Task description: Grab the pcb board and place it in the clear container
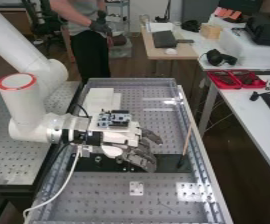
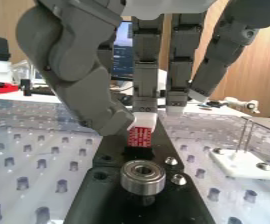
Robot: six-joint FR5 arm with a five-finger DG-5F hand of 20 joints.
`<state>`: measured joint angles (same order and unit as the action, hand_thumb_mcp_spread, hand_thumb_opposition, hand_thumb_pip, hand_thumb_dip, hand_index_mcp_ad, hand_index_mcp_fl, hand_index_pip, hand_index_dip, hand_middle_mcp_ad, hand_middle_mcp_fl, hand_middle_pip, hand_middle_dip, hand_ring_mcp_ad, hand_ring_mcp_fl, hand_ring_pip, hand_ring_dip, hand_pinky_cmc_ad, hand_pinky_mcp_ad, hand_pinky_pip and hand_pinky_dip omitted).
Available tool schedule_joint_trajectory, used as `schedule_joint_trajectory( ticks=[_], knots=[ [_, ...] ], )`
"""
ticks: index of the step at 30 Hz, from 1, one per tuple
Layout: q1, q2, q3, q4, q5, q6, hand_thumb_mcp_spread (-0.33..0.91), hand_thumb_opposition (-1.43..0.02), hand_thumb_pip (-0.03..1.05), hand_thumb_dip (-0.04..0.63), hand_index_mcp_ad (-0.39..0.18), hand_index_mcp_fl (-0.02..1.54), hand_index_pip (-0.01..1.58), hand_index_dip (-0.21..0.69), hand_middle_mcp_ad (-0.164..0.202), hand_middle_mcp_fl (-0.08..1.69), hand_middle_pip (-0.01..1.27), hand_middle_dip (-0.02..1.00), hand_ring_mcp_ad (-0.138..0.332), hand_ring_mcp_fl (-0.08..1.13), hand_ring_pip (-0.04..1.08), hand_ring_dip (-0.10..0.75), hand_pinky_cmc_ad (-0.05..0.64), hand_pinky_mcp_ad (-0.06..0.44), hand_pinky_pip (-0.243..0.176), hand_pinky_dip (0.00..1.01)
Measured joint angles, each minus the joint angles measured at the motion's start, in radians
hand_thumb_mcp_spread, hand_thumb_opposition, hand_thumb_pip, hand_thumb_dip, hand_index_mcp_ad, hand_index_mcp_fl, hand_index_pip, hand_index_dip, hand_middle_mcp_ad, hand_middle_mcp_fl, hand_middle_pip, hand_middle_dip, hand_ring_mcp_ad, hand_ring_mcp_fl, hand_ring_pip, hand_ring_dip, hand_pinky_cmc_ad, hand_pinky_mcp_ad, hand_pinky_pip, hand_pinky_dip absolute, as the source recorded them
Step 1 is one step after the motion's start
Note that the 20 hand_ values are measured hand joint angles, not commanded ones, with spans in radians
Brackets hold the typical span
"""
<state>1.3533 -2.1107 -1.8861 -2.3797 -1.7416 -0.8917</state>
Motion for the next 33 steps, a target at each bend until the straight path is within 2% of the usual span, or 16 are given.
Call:
schedule_joint_trajectory(
  ticks=[33],
  knots=[
    [-0.003, -0.022, 0.01, 0.015, -0.011, -0.01, 0.53, -0.92, 0.81, 0.394, -0.237, 0.19, 0.58, 0.016, 0.044, 0.5, 0.86, 0.83, 0.105, 0.41, 0.36, 0.557, 0.489, 0.244, 0.051, 0.67]
  ],
)
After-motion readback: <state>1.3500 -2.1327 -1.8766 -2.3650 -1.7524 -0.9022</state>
